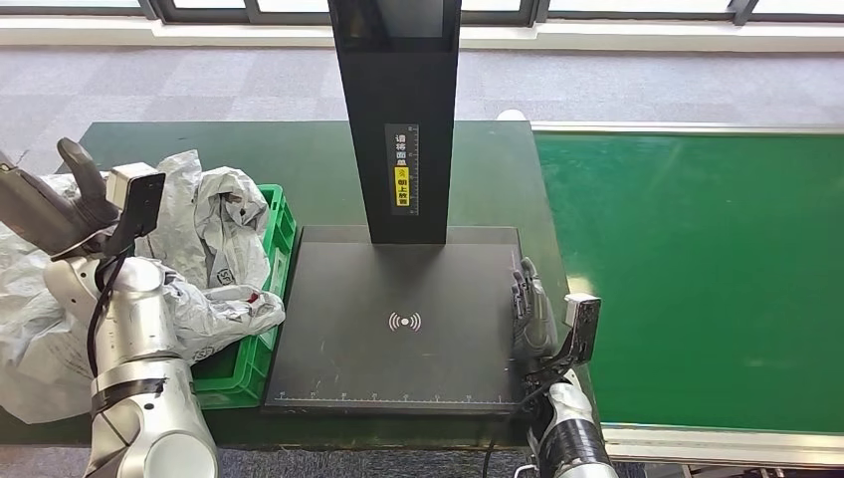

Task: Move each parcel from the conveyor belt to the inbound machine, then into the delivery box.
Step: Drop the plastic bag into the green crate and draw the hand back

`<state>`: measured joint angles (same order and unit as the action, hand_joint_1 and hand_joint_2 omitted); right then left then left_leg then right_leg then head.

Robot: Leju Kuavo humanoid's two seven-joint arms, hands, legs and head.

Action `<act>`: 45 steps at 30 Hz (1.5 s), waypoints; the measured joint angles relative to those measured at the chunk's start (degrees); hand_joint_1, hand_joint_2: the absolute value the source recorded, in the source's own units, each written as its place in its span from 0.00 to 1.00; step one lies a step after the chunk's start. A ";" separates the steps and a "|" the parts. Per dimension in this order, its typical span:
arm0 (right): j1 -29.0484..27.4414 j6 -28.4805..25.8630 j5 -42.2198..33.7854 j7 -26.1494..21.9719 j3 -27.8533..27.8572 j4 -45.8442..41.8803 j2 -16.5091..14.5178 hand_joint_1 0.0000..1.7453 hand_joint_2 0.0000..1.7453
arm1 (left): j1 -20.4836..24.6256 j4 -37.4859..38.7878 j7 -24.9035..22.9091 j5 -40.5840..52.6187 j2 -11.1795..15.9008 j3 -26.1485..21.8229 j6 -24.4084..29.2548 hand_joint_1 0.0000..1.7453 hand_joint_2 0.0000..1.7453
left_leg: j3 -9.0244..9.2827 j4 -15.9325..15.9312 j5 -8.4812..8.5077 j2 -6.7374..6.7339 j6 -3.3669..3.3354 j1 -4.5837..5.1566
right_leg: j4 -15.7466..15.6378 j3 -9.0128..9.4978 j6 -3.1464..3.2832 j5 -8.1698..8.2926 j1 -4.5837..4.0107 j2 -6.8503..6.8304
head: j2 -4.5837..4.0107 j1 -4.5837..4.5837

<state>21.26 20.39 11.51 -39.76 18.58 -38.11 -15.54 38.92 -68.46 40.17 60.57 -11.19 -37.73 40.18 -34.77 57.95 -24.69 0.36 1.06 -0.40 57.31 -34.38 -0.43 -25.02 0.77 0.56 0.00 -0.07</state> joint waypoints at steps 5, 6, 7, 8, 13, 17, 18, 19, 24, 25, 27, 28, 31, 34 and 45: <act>0.00 0.00 -0.05 -0.02 0.00 0.05 0.00 0.00 0.00 | -0.23 -0.11 -0.01 0.00 0.00 0.00 0.01 0.00 0.00 | 0.00 0.00 0.00 0.00 0.00 0.00 | 0.00 0.00 0.00 0.00 0.00 0.00 | 0.00 0.00; 0.01 0.01 -0.09 -0.03 0.00 0.07 0.00 0.00 0.00 | -0.28 -0.11 -0.01 0.01 -0.01 0.00 0.01 0.00 0.00 | 0.00 0.00 0.00 0.00 0.00 0.00 | 0.00 0.00 0.00 0.00 0.00 0.00 | 0.00 0.00; 0.01 0.02 -0.13 -0.03 0.00 0.07 0.00 0.00 0.00 | -0.35 -0.11 -0.01 0.03 -0.03 0.00 0.01 0.00 0.00 | 0.00 0.00 0.00 0.00 0.00 0.00 | 0.00 0.00 0.00 0.00 0.00 0.00 | 0.00 0.00; 0.01 0.02 -0.21 -0.03 0.00 0.08 0.00 0.00 0.00 | -0.48 -0.11 -0.01 0.15 -0.09 0.00 0.01 0.00 0.00 | 0.00 0.00 0.00 0.00 0.00 0.00 | 0.00 0.00 0.00 0.00 0.00 0.00 | 0.00 0.00; 0.01 -0.28 -0.75 0.58 0.00 0.08 0.02 0.00 0.00 | -2.88 -1.58 0.02 0.04 -1.32 0.17 0.01 0.00 0.00 | 0.02 0.00 -0.01 -0.02 0.00 0.01 | -0.01 0.00 0.00 0.00 0.01 0.05 | 0.00 0.00; -0.02 -0.54 -1.15 0.85 0.00 0.07 0.13 0.00 0.00 | -6.69 -4.67 0.02 -1.12 -3.37 0.83 0.01 0.00 0.00 | 0.03 0.00 -0.03 -0.03 0.00 0.01 | -0.05 0.01 -0.03 -0.02 0.02 0.06 | 0.00 0.00; -0.02 -0.56 -1.24 0.92 0.00 0.06 0.14 0.00 0.00 | -7.61 -5.41 0.02 -1.25 -3.92 1.05 0.01 0.00 0.00 | 0.03 0.00 -0.03 -0.02 -0.01 0.01 | -0.05 0.01 -0.04 -0.03 0.02 0.06 | 0.00 0.00; -0.03 -0.58 -1.31 1.00 0.00 0.06 0.15 0.00 0.00 | -8.44 -6.09 0.02 -1.29 -4.40 1.26 0.01 0.00 0.00 | 0.02 0.00 -0.03 -0.02 -0.01 0.01 | -0.06 0.02 -0.05 -0.04 0.02 0.05 | 0.00 0.00; -0.05 -0.52 -1.35 1.49 0.00 -0.01 0.15 0.00 0.00 | -11.17 -7.93 0.02 -0.60 -6.12 1.64 0.02 0.00 0.00 | 0.03 0.00 -0.04 -0.01 -0.01 0.01 | -0.06 0.05 -0.05 -0.04 0.02 0.02 | 0.00 0.00; -0.06 -0.50 -1.35 1.57 0.00 -0.03 0.15 0.00 0.00 | -11.82 -8.39 0.02 -1.16 -6.25 1.77 0.02 0.00 0.00 | 0.04 0.00 -0.04 -0.02 -0.01 0.01 | -0.06 0.04 -0.05 -0.04 0.02 0.03 | 0.00 0.00; -0.08 -0.50 -1.37 1.56 0.00 -0.05 0.15 0.00 0.00 | -13.26 -9.50 0.02 -3.64 -6.37 2.56 0.02 0.00 0.00 | 0.05 0.00 -0.04 -0.03 -0.01 0.01 | -0.06 0.03 -0.05 -0.04 0.01 0.03 | 0.00 0.00; -0.09 -0.50 -1.40 1.46 0.00 -0.05 0.15 0.00 0.00 | -14.02 -10.11 0.02 -5.60 -6.38 3.39 0.02 0.00 0.00 | 0.05 0.00 -0.04 -0.03 -0.01 0.01 | -0.06 0.03 -0.05 -0.04 0.01 0.03 | 0.00 0.00; -0.12 -0.50 -1.59 0.96 0.00 -0.05 0.17 0.00 0.00 | -16.36 -12.45 0.03 -11.14 -6.32 7.38 0.02 0.00 0.00 | 0.04 0.00 -0.04 0.00 -0.01 0.01 | -0.06 0.04 -0.05 -0.05 0.01 0.02 | 0.00 0.00; -0.14 -0.50 -1.84 0.71 0.00 -0.05 0.18 0.00 0.00 | -18.50 -15.49 0.04 -12.78 -6.29 11.54 0.02 0.00 0.00 | 0.02 0.00 -0.07 0.01 -0.05 0.01 | -0.06 0.06 -0.05 -0.06 0.02 0.00 | 0.00 0.00; -0.22 -0.49 -1.90 0.63 0.00 -0.05 0.23 0.00 0.00 | -21.26 -20.83 0.04 -13.65 -6.29 17.35 0.02 0.00 0.00 | 0.03 0.00 -0.08 0.02 -0.06 0.01 | -0.07 0.06 -0.05 -0.06 0.01 0.00 | 0.00 0.00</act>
<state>21.04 19.91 9.62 -39.12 18.58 -38.16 -15.31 17.66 -89.29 40.22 46.92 -17.49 -20.37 40.21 -34.74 57.95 -24.77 0.37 1.00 -0.38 57.24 -34.33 -0.48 -25.08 0.79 0.56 0.00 -0.07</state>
